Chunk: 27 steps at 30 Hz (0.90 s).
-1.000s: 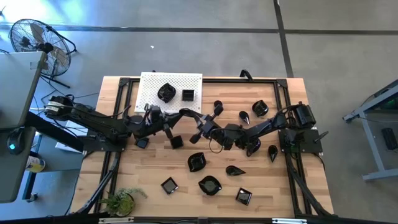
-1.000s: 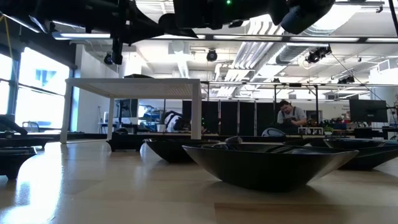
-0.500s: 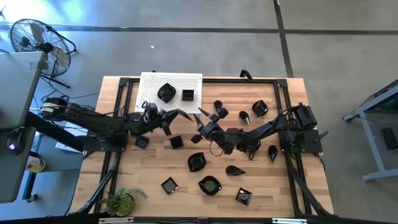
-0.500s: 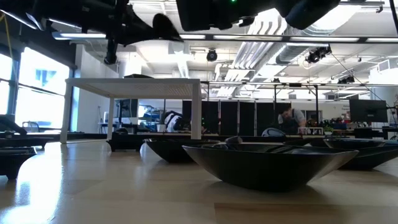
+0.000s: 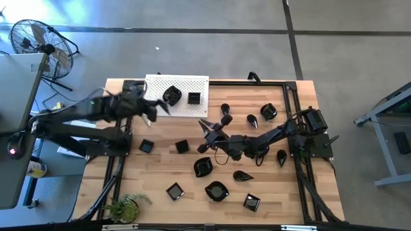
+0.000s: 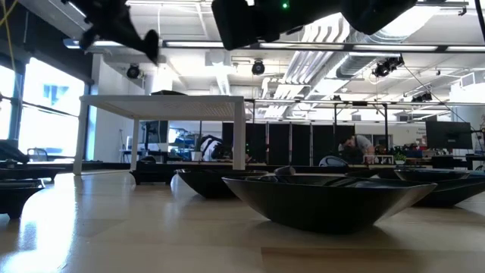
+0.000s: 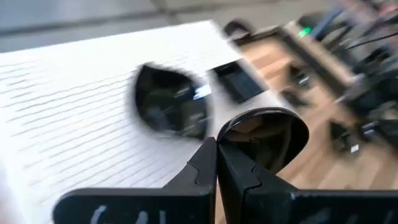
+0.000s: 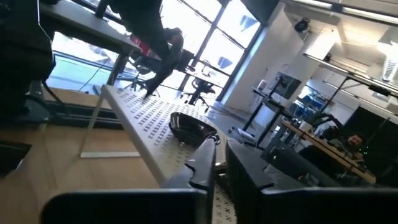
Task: Pick & Place Mini shaped plates
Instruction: Put the teardrop-shaped plate on the shelf
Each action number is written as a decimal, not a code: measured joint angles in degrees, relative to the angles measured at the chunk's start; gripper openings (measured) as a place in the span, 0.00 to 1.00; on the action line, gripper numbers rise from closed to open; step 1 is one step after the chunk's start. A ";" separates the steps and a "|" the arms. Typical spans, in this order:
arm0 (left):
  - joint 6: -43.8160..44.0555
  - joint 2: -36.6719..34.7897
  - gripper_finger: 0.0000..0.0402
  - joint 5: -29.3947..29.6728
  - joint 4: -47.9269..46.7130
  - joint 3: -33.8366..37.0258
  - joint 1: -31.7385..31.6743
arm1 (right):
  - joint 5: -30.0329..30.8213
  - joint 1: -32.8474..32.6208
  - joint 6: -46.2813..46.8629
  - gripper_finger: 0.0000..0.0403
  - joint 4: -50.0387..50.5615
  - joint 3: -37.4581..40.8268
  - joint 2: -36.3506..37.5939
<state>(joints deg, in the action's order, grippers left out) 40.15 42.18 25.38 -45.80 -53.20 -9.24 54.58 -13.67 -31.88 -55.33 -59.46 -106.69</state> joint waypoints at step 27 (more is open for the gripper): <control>-29.35 31.38 0.00 -35.11 -28.11 -21.59 -48.30 | -8.49 0.13 2.08 0.00 4.79 0.00 -0.02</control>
<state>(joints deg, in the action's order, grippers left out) 10.79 73.56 -9.73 -73.91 -74.79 -57.55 46.10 -13.54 -29.80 -50.55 -59.46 -106.72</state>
